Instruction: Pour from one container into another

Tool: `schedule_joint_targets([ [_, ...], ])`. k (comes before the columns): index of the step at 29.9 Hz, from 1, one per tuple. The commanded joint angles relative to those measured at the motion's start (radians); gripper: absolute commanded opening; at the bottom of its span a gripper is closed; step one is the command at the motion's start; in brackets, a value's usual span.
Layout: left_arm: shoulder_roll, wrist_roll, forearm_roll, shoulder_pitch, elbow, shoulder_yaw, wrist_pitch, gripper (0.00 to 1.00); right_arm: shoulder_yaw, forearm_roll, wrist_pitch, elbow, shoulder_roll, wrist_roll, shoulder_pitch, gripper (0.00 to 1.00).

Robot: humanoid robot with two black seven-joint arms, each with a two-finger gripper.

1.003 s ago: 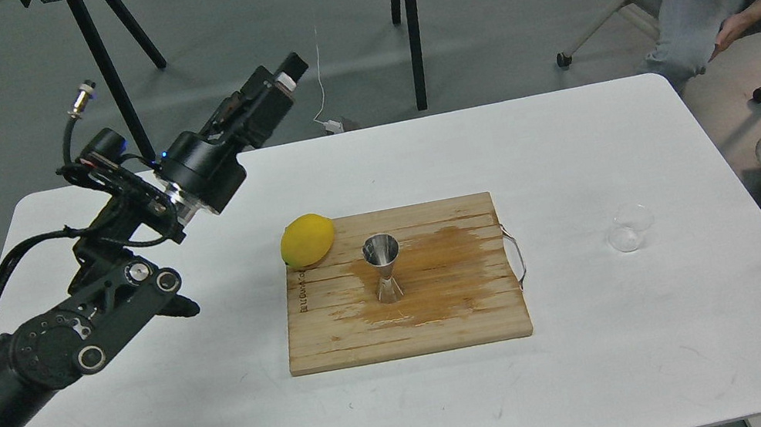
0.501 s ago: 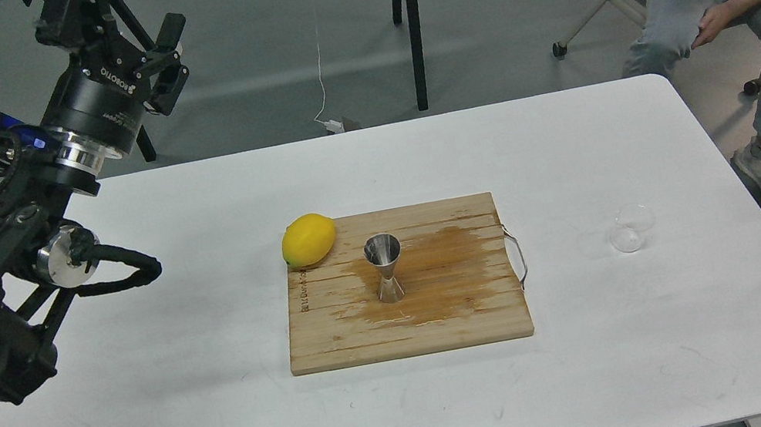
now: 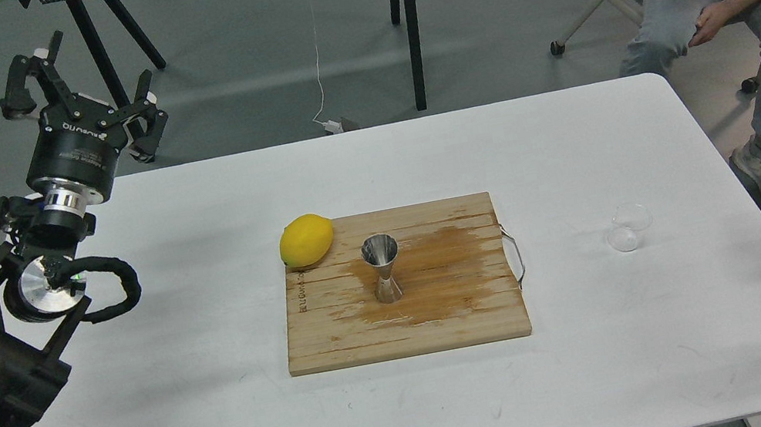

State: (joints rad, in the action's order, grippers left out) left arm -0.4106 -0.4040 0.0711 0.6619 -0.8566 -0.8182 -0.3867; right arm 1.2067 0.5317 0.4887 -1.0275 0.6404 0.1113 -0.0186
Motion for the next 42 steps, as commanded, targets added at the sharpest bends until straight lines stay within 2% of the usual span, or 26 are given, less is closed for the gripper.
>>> schedule_joint_targets([
  [1,0.018,-0.006,0.018,-0.011,0.007,-0.003,0.000,1.00,0.001,0.034,0.000,-0.130,-0.025,0.002,0.081,1.00],
  [4,0.015,-0.012,0.016,-0.028,0.007,-0.003,0.005,1.00,0.001,0.036,0.000,-0.169,-0.057,0.016,0.117,1.00],
  [8,0.010,-0.048,0.016,-0.054,0.005,-0.001,0.003,1.00,0.005,0.033,0.000,-0.160,-0.155,0.054,0.135,1.00],
  [10,0.007,-0.053,0.016,-0.058,-0.001,-0.002,0.005,1.00,0.005,0.031,0.000,-0.149,-0.188,0.067,0.135,1.00],
  [13,0.006,-0.059,0.015,-0.059,-0.002,-0.003,0.006,1.00,0.001,0.030,0.000,-0.140,-0.223,0.067,0.132,1.00],
  [16,0.004,-0.059,0.015,-0.059,-0.002,-0.003,0.008,1.00,-0.012,0.025,-0.077,-0.144,-0.231,0.067,0.118,1.00],
  [20,-0.007,-0.058,0.016,-0.058,-0.004,-0.003,0.002,1.00,-0.030,0.025,-0.173,-0.143,-0.231,0.031,0.085,1.00],
  [23,-0.022,-0.058,0.016,-0.058,-0.004,-0.004,0.000,1.00,-0.030,0.028,-0.214,-0.144,-0.232,-0.022,0.071,1.00],
  [26,-0.030,-0.058,0.015,-0.059,-0.004,-0.010,-0.001,1.00,-0.033,0.027,-0.255,-0.146,-0.234,-0.035,0.056,1.00],
  [29,-0.030,-0.058,0.015,-0.058,-0.004,-0.018,0.002,1.00,-0.044,0.025,-0.324,-0.149,-0.237,-0.076,0.042,1.00],
  [35,-0.028,-0.061,0.015,-0.059,-0.004,-0.019,0.005,1.00,-0.047,0.022,-0.291,-0.137,-0.286,-0.081,0.043,1.00],
  [39,-0.028,-0.071,0.015,-0.059,-0.002,-0.019,0.005,1.00,-0.050,0.022,-0.309,-0.111,-0.300,-0.081,0.019,1.00],
  [42,-0.030,-0.072,0.015,-0.059,-0.002,-0.019,0.005,1.00,-0.076,0.021,-0.360,-0.048,-0.338,-0.081,-0.021,1.00],
])
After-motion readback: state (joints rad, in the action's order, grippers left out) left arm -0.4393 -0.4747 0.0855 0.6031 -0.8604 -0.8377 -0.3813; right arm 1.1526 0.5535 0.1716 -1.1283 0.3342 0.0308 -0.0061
